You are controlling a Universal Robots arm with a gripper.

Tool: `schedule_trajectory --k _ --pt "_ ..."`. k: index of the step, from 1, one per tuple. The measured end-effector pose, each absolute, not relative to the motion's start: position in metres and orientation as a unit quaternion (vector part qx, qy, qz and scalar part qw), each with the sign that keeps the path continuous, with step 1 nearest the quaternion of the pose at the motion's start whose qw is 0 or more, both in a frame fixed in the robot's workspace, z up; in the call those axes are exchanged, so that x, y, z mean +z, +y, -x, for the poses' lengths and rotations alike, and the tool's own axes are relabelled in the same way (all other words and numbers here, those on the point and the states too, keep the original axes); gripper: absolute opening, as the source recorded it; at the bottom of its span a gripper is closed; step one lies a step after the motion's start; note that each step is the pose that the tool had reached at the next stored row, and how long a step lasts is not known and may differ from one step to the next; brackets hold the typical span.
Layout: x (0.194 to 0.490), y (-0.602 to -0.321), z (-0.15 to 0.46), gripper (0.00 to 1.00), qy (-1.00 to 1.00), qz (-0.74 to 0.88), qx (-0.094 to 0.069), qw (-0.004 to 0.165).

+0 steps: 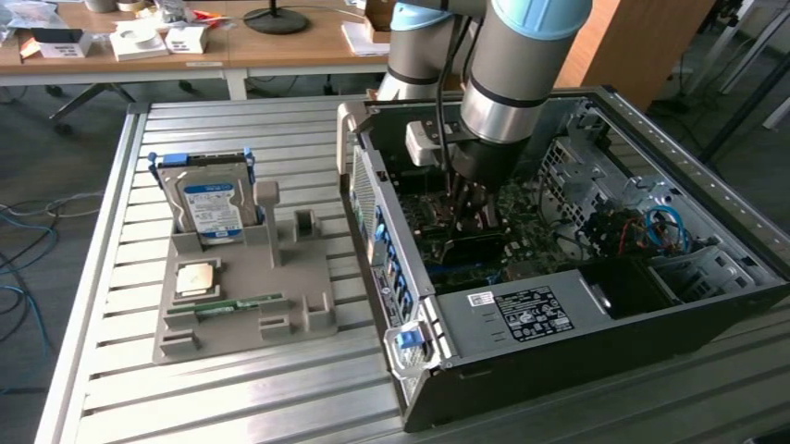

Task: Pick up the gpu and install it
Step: 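Press down on the gpu until it lock into place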

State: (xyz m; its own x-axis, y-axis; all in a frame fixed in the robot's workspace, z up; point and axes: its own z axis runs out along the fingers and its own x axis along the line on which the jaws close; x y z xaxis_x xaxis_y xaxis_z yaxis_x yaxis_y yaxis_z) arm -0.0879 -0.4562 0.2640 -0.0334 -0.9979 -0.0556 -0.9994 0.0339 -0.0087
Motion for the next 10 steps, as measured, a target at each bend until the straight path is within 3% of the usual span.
schedule_trajectory --k 10 --pt "0.2628 -0.4561 0.0879 0.1 0.719 0.695 0.016 0.023"
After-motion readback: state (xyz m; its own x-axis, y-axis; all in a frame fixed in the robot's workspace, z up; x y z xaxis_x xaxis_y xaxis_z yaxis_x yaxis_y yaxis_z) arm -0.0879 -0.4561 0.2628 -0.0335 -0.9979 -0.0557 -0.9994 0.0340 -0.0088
